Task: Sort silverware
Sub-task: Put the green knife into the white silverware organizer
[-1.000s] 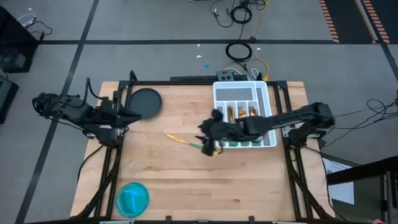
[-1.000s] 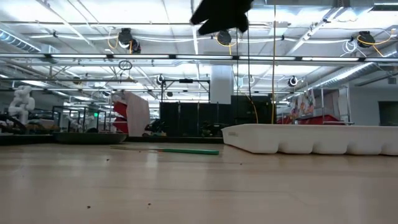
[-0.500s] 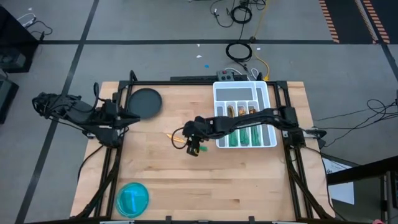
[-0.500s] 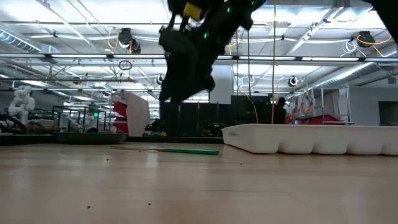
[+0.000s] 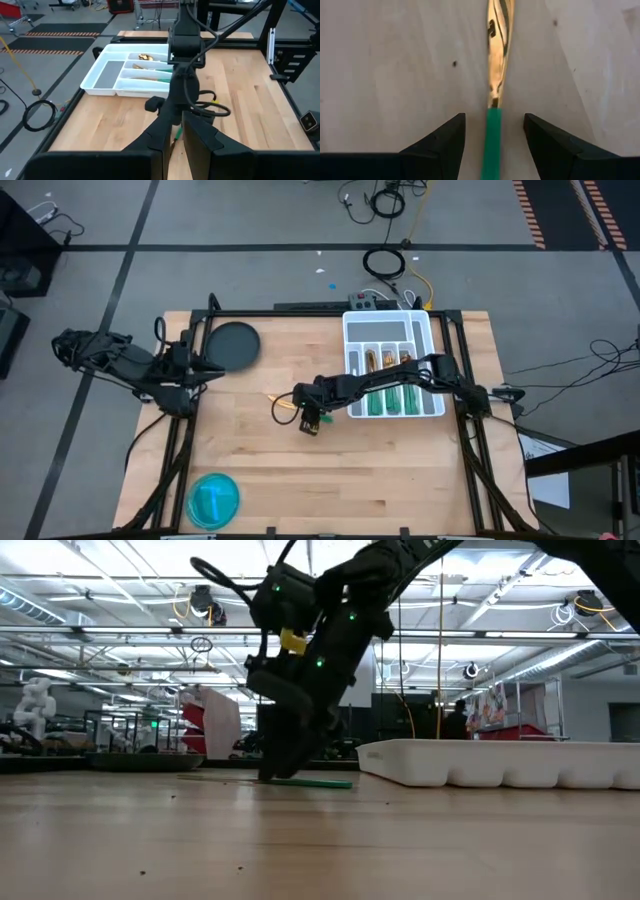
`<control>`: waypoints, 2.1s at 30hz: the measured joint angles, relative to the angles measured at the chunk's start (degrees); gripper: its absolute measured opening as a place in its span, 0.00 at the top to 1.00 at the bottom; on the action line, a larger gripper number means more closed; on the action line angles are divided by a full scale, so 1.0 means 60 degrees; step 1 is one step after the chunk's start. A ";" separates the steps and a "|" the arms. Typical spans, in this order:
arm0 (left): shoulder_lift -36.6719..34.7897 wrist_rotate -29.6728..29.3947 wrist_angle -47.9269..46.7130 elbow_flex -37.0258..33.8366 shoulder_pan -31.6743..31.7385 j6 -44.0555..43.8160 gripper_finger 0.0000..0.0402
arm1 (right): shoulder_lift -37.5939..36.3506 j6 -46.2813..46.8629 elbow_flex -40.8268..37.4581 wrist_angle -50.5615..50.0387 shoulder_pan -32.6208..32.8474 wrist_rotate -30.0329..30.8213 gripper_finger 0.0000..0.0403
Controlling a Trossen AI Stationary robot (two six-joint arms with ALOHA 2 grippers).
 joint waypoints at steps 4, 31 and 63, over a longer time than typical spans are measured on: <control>0.0004 0.0005 -0.0007 0.0000 0.0000 0.0003 0.86 | 0.0140 0.0237 0.0027 0.0103 -0.0149 -0.0290 0.51; 0.0004 0.0007 -0.0408 0.0000 0.0000 -0.0031 0.86 | -0.0102 -0.0035 -0.0036 -0.0285 -0.0266 -0.0372 1.00; 0.0003 -0.0160 -0.0448 0.0000 0.0004 -0.0025 0.86 | -0.0794 -0.0687 -0.0035 -0.0262 -0.0742 -0.0628 0.53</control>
